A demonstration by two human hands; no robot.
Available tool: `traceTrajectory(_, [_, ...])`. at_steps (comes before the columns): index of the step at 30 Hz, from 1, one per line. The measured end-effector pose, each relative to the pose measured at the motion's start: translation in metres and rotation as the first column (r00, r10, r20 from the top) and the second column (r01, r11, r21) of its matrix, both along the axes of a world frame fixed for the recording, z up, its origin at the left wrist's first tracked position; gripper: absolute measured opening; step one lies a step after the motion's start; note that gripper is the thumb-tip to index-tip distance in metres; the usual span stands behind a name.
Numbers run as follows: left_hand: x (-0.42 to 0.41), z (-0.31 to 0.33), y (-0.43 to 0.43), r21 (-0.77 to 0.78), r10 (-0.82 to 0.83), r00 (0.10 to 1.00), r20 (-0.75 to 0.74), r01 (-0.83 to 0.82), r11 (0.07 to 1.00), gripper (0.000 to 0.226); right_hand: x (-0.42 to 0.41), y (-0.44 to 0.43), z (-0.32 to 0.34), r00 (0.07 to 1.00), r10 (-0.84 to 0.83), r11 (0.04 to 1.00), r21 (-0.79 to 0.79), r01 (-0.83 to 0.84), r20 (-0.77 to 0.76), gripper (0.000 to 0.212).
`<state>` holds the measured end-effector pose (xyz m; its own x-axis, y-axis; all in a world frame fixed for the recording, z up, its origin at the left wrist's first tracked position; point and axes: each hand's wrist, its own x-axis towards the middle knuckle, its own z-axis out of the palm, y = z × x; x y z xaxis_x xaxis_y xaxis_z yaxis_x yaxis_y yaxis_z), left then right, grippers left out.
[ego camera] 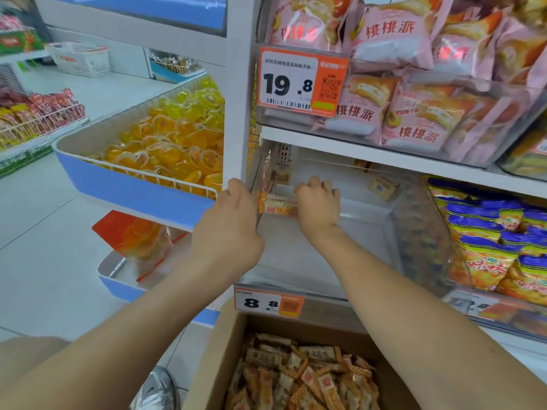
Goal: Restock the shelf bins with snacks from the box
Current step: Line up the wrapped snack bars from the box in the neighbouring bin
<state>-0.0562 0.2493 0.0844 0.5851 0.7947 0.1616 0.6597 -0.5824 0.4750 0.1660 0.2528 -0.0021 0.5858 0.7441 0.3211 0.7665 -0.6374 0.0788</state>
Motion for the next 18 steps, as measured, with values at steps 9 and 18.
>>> traceTrajectory(9, [0.002, 0.004, -0.010, 0.122, -0.003, 0.997, -0.076, 0.013, 0.992, 0.031, 0.005, -0.006, -0.002, 0.993, 0.103, 0.994, -0.037, -0.105, -0.054, 0.024])
traceTrajectory(18, [0.007, -0.005, -0.012, 0.469, 0.003, 0.998, -0.060, 0.026, 0.883, 0.031, -0.006, -0.040, 0.028, 0.986, 0.156, 0.988, 0.024, -0.154, -0.057, 0.034])
